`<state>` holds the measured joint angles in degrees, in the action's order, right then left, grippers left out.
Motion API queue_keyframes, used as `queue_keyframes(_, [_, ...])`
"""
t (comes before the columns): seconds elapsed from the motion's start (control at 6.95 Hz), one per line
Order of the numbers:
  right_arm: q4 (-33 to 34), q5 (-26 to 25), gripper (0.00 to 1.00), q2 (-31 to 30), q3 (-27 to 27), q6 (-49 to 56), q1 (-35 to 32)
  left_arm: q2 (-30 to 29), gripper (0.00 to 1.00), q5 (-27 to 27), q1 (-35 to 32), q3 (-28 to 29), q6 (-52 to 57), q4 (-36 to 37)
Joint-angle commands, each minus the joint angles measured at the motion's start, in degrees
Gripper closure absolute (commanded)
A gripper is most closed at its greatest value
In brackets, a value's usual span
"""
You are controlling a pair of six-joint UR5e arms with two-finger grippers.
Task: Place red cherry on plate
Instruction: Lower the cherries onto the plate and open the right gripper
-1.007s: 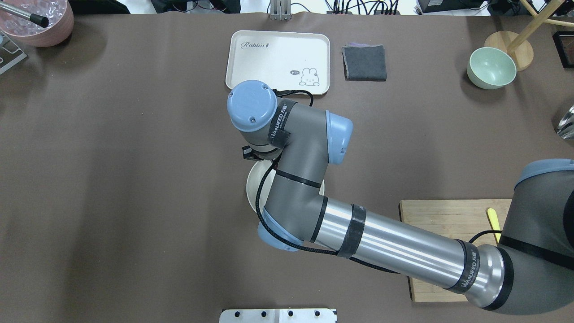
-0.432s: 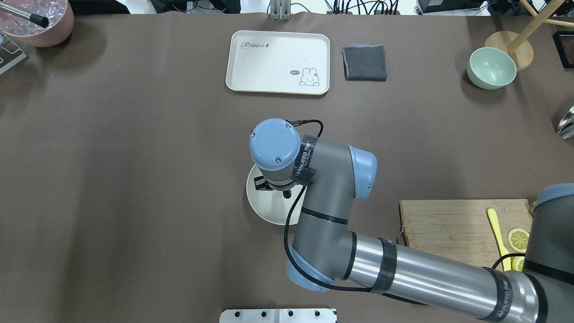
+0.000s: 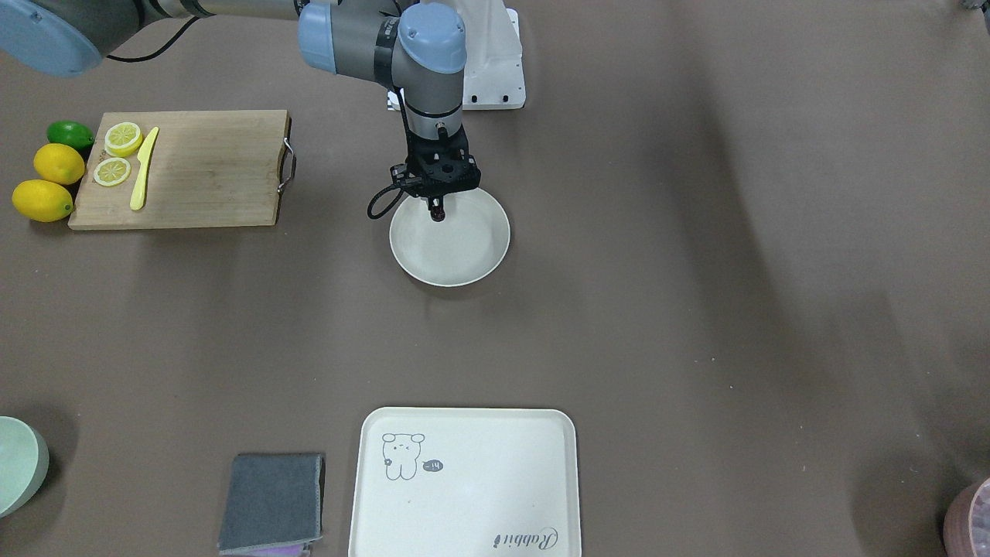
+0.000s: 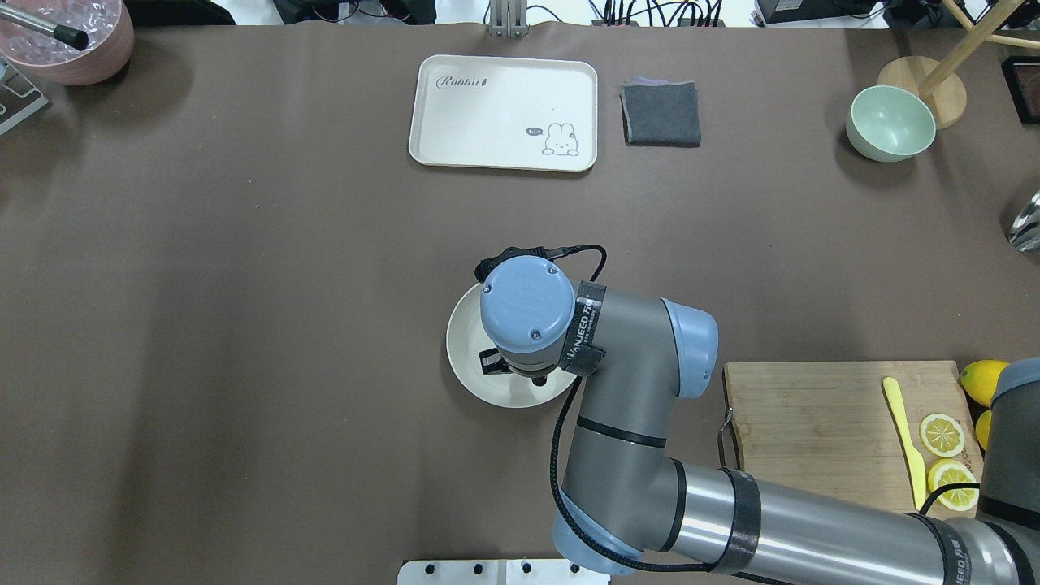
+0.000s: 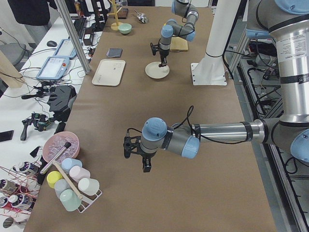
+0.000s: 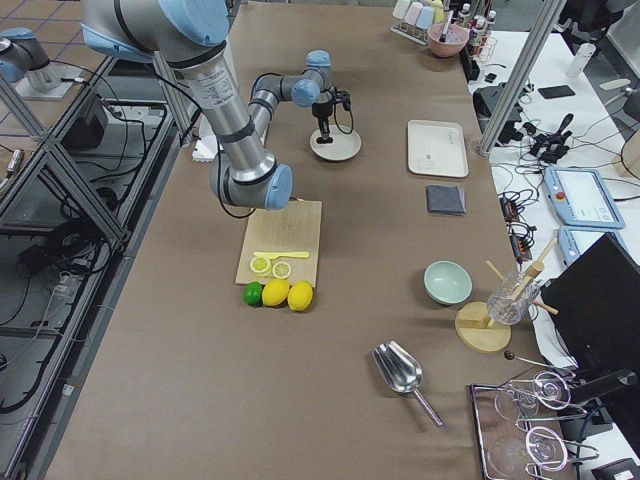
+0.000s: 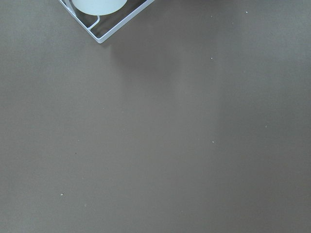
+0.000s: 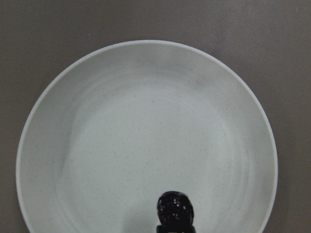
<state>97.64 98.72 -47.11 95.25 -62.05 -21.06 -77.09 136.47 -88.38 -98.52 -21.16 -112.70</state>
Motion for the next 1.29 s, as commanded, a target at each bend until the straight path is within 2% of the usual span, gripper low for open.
queue_keyframes(0.0, [0.27,-0.19,1.0,2.09,-1.11,-0.35,0.14,0.01,0.02,-0.06,-0.22,-0.01,0.07,-0.07])
queue_keyframes(0.58, [-0.08,-0.98,0.99,2.55,-3.58,-0.88,-0.47,-0.08,0.02,0.03,-0.22,-0.01,0.07,-0.07])
queue_keyframes(0.72, [-0.08,-0.98,0.64,3.16,-4.45,-0.88,-0.82,0.18,0.02,0.11,-0.22,-0.18,-0.02,-0.07])
queue_keyframes(0.86, [-0.08,-0.98,0.12,3.25,-4.9,-0.88,-1.09,0.45,0.02,0.11,-0.22,-0.18,-0.02,-0.07])
queue_keyframes(1.01, [0.01,-0.98,0.0,3.43,-5.08,-0.79,-1.35,0.54,0.02,0.11,-0.3,-0.1,-0.02,-0.07])
queue_keyframes(1.15, [0.01,-0.9,0.0,3.52,-5.08,-0.44,-1.96,0.71,0.02,0.11,-0.3,-0.18,-0.02,-0.15])
